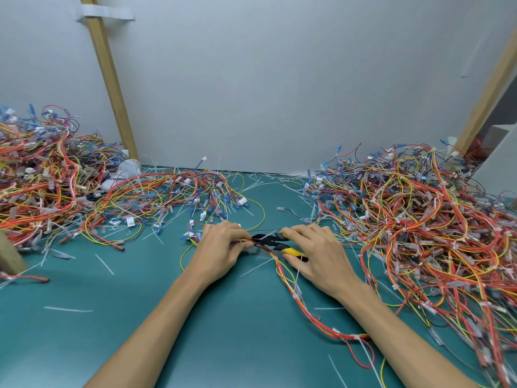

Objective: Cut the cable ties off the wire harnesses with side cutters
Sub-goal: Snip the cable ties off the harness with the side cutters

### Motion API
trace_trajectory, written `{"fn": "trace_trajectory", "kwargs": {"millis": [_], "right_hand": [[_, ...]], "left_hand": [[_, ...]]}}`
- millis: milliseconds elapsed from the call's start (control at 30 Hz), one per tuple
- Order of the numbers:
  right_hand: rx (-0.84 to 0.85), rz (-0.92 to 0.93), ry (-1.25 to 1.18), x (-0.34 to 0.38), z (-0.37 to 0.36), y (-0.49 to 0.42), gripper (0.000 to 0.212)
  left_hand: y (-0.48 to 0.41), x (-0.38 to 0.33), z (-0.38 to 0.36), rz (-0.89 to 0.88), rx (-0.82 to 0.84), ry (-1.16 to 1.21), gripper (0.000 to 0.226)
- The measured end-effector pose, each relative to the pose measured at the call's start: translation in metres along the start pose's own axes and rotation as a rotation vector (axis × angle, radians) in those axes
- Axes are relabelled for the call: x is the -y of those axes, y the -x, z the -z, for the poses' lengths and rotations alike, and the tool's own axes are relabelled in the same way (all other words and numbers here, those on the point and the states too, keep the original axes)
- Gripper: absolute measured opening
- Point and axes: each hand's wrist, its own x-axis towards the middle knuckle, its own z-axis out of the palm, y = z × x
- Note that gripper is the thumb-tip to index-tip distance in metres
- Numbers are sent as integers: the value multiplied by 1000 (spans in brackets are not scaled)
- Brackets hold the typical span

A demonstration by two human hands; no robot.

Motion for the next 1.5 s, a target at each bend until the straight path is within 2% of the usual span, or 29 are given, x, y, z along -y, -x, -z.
{"fn": "trace_trajectory", "kwargs": {"millis": [667, 833, 1033, 1200, 1300, 1500], "right_hand": [[-24, 17, 13, -1, -2, 0, 39], [-44, 30, 41, -1, -3, 0, 39], [-76, 61, 61, -1, -5, -1, 40], [-39, 39, 46, 0, -5, 0, 47], [-16, 43, 67, 1, -4, -1, 53], [0, 62, 68, -1, -6, -1, 42]], "left_hand": [[0, 0, -1, 36, 8, -11, 7], [2, -11, 2, 36, -66, 148, 20], [1, -21, 1, -63, -124, 123, 3], [-1, -21, 2, 40, -166, 301, 15], [-1, -20, 2, 110, -183, 396, 15], [-1, -15, 2, 149, -152, 420, 21]]}}
